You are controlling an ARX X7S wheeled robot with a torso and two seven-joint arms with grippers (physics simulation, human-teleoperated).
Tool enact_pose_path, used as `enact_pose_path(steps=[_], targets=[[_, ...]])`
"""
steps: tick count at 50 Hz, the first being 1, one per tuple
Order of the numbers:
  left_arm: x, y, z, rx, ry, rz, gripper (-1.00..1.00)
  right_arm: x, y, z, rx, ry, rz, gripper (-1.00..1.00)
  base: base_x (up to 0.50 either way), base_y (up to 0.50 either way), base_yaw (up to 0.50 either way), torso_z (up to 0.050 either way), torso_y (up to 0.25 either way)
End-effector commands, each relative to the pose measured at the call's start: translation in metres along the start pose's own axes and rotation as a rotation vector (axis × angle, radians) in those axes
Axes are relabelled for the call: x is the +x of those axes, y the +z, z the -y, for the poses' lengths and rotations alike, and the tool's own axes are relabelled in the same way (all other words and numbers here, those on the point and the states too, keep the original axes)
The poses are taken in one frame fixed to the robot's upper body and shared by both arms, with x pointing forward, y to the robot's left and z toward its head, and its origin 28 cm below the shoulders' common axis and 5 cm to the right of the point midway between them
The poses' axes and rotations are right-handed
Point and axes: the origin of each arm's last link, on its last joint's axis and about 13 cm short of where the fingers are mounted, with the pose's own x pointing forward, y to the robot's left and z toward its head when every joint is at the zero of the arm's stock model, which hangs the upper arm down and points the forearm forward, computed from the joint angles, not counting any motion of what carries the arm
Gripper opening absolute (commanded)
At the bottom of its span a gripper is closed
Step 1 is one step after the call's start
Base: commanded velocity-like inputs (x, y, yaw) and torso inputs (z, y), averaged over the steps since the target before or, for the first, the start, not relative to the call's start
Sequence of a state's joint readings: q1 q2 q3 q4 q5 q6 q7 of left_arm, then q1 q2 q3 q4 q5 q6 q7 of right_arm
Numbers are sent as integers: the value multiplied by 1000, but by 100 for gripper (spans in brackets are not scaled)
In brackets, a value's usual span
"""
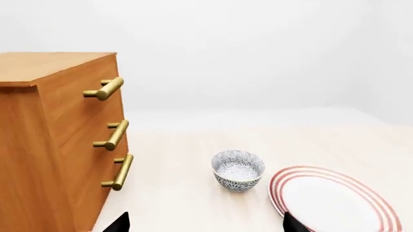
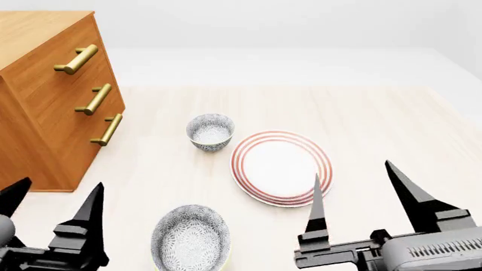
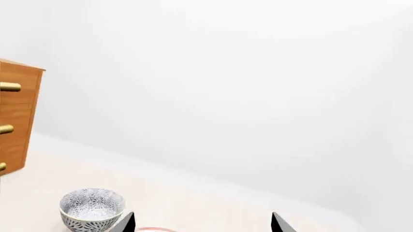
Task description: Stack the bowl in the middle on the bowl at the back.
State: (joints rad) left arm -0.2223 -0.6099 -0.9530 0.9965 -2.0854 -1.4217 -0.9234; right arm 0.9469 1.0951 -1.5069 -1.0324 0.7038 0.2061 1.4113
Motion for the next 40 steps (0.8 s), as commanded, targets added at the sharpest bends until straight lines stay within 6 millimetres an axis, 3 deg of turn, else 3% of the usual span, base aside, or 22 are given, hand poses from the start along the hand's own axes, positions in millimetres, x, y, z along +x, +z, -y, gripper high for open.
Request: enact_pose_path(steps=[1, 7, 29, 40], targets=[[-20, -9, -10, 39, 97, 56, 100, -35, -2, 25, 8, -141, -104, 100, 0, 0, 0, 0, 0], [-29, -9, -11, 46, 114, 55, 100, -48, -4, 33, -4, -168, -85, 100, 0, 0, 0, 0, 0], [-40, -6, -19, 58, 146, 90, 100, -71, 0, 47, -30, -204, -54, 100, 0, 0, 0, 0, 0], [-48, -8, -21, 55, 148, 81, 100, -68, 1, 48, -28, -212, -43, 100, 0, 0, 0, 0, 0]])
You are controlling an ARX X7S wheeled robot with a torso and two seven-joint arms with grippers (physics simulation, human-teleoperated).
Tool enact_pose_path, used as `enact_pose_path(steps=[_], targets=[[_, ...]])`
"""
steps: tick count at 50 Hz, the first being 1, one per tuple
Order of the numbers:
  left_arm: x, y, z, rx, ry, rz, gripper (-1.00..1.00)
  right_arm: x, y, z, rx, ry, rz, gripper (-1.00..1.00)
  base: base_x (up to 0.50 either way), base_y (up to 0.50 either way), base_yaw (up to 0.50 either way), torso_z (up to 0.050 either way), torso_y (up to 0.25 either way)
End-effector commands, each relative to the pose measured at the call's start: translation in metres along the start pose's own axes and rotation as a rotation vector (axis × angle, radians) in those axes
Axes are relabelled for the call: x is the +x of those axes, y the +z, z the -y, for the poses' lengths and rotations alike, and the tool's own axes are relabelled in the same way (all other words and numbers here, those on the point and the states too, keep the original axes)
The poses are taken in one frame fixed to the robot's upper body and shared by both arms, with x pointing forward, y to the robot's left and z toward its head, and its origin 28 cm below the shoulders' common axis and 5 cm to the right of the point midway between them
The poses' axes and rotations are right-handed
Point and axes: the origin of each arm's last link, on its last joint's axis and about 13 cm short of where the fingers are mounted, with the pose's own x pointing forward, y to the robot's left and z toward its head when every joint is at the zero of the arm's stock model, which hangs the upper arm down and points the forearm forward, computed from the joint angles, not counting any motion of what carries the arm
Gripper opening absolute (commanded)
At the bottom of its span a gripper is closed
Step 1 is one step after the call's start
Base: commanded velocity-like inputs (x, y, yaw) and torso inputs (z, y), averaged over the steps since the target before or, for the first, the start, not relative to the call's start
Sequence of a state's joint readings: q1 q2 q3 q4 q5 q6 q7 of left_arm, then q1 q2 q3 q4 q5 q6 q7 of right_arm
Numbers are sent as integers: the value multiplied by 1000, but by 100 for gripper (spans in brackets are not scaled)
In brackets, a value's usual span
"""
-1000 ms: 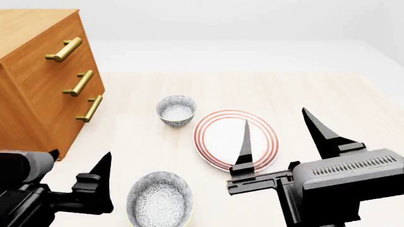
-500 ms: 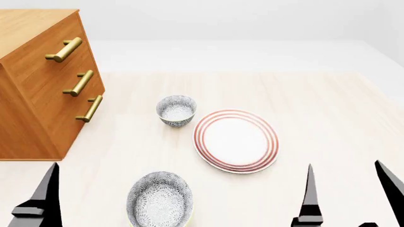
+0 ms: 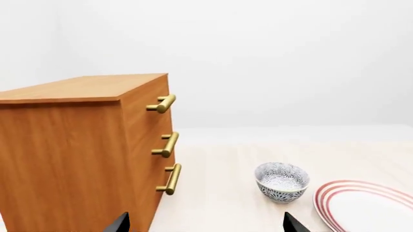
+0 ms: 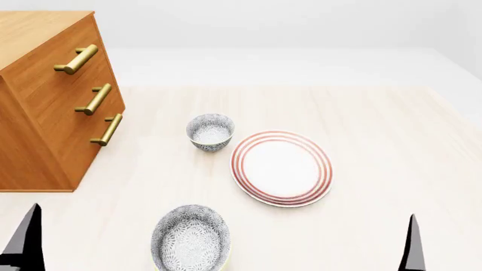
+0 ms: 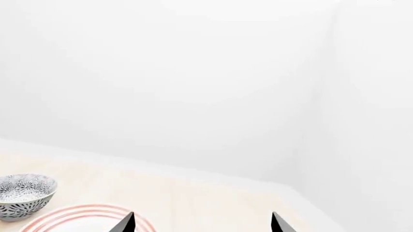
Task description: Stack the bowl in the middle on the bowl at the back.
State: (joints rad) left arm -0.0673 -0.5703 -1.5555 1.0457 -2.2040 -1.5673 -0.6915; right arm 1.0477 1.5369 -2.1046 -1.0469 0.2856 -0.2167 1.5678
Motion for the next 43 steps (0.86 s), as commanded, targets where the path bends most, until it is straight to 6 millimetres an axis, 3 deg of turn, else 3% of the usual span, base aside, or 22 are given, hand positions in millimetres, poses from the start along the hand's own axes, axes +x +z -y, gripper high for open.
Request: enact_pose_path(steps=[1, 18, 25, 33, 36, 37, 38, 39, 40, 42, 43], targets=[[-8, -1, -3, -1, 7, -3, 100, -3, 2, 3, 2, -14, 11, 100, 0, 0, 0, 0, 0], [-19, 4, -12, 25, 41, 42, 100, -2, 1, 4, -14, -14, 22, 100, 0, 0, 0, 0, 0], [-17, 18, -19, 48, 88, 87, 100, 1, 0, 4, -34, -20, 47, 100, 0, 0, 0, 0, 0], [9, 21, -19, 122, 157, 112, 100, -1, 0, 4, -31, -18, 25, 100, 0, 0, 0, 0, 0], [23, 22, -18, 121, 175, 79, 100, 24, 9, 4, -2, -7, 5, 100, 0, 0, 0, 0, 0], [27, 22, -18, 123, 181, 75, 100, 28, 13, -14, 122, -32, -122, 100, 0, 0, 0, 0, 0], [31, 21, -17, 125, 184, 59, 100, 20, 4, 5, -43, -27, -284, 100, 0, 0, 0, 0, 0], [34, 21, -17, 131, 186, 50, 100, 16, 1, 7, -63, 113, -450, 100, 0, 0, 0, 0, 0], [37, 21, -17, 134, 188, 42, 100, 21, -3, -10, -112, 87, -519, 100, 0, 0, 0, 0, 0], [42, 22, -16, 140, 195, 29, 100, 25, 3, -57, 242, 486, -187, 100, 0, 0, 0, 0, 0], [45, 22, -15, 146, 200, 26, 100, 18, -10, -31, 10, 327, -407, 100, 0, 0, 0, 0, 0]])
